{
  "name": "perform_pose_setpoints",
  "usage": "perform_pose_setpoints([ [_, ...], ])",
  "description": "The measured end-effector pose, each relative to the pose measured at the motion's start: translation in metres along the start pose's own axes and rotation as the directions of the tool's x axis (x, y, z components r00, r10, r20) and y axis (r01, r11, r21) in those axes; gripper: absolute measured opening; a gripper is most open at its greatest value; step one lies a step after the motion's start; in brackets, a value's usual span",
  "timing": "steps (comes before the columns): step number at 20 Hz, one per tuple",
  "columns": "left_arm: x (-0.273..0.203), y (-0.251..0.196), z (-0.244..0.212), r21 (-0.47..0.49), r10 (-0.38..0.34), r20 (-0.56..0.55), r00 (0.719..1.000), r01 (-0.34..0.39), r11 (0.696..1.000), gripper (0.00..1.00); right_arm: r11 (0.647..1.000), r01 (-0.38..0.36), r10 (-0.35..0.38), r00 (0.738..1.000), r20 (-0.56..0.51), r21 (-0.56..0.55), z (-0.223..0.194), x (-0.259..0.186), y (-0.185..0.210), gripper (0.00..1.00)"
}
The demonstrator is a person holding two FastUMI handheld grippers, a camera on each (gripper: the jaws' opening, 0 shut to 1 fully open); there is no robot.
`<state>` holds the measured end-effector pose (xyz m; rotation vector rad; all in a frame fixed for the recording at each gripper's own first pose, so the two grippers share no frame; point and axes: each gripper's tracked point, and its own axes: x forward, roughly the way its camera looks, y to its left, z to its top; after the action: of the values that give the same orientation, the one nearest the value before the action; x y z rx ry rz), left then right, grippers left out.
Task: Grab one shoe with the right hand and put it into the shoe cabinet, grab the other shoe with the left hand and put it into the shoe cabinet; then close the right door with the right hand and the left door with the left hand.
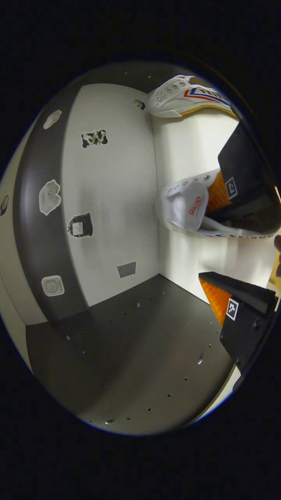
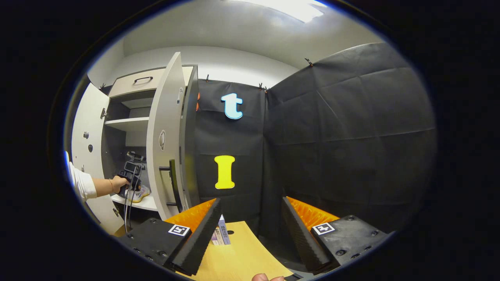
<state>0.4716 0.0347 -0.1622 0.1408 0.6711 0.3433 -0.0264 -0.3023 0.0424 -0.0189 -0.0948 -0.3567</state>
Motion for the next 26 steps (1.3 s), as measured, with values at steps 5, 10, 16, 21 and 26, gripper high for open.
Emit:
perform_pose_setpoints([
  [5,-0.046,-0.002,0.005,-0.013,-0.059,0.107,0.992,0.060,0.998,0.84,0.999,-0.050,0.050,0.999,-0.020,0.010,-0.005,-0.003,0.015,0.96],
  [10,-0.117,0.000,0.008,-0.021,-0.129,0.264,0.956,0.140,0.990,0.86,0.994,-0.109,0.109,0.994,-0.028,0.013,-0.004,-0.002,0.038,0.96],
  [16,-0.215,0.022,-0.002,-0.014,-0.146,0.437,0.888,0.170,0.985,0.92,0.988,-0.151,0.154,0.986,-0.057,0.043,-0.008,0.010,0.055,0.96],
  [21,-0.286,0.036,-0.036,-0.040,-0.179,0.498,0.848,0.229,0.973,0.93,0.985,-0.173,0.175,0.981,-0.079,0.029,-0.013,0.026,0.067,0.98],
  [26,-0.343,0.051,-0.076,-0.042,-0.243,0.516,0.821,0.307,0.951,0.93,0.977,-0.206,0.212,0.971,-0.113,0.058,-0.022,0.037,0.084,0.98],
])
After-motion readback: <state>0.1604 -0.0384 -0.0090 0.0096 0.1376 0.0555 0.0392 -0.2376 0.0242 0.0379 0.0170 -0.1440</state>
